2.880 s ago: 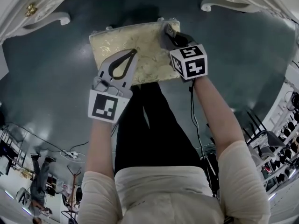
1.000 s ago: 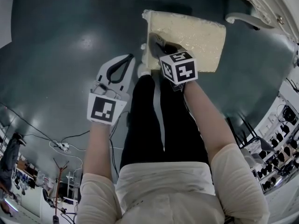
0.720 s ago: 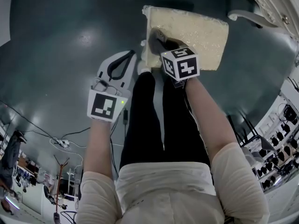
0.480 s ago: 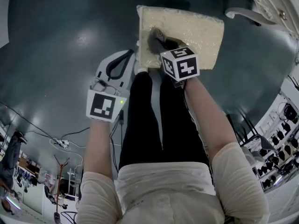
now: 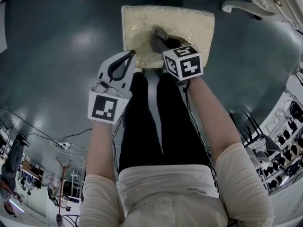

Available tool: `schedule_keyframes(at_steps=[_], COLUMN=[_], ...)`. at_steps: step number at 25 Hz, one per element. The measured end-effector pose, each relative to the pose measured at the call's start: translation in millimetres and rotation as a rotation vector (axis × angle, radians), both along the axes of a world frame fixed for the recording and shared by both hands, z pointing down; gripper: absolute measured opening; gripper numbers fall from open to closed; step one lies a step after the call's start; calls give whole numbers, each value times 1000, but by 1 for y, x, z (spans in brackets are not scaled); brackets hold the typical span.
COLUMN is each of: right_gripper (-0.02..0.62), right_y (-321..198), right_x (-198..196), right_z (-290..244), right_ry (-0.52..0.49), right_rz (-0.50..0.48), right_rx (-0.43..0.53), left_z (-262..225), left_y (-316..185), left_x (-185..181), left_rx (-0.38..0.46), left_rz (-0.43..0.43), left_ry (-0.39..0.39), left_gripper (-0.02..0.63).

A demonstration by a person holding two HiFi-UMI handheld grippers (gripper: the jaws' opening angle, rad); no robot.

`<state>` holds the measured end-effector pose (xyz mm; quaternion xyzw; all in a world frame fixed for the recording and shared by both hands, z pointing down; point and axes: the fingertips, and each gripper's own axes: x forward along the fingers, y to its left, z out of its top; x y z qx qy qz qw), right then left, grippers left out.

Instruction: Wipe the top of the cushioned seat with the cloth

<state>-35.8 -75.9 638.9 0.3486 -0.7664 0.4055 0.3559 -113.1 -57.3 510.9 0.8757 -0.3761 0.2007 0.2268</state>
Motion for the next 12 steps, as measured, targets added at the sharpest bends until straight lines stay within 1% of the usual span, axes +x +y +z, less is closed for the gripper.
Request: schedule_keyframes(at_steps=[12], right_gripper=[27], right_y=[-3], right_x=[91], right_z=[3], right_ry=[21], right_rz=[24], right_rx=[14], left_z=[5], left_y=[-3], left_x=[86], left_rx=[7], left_rz=[34], left_ry=[2], left_gripper=[2])
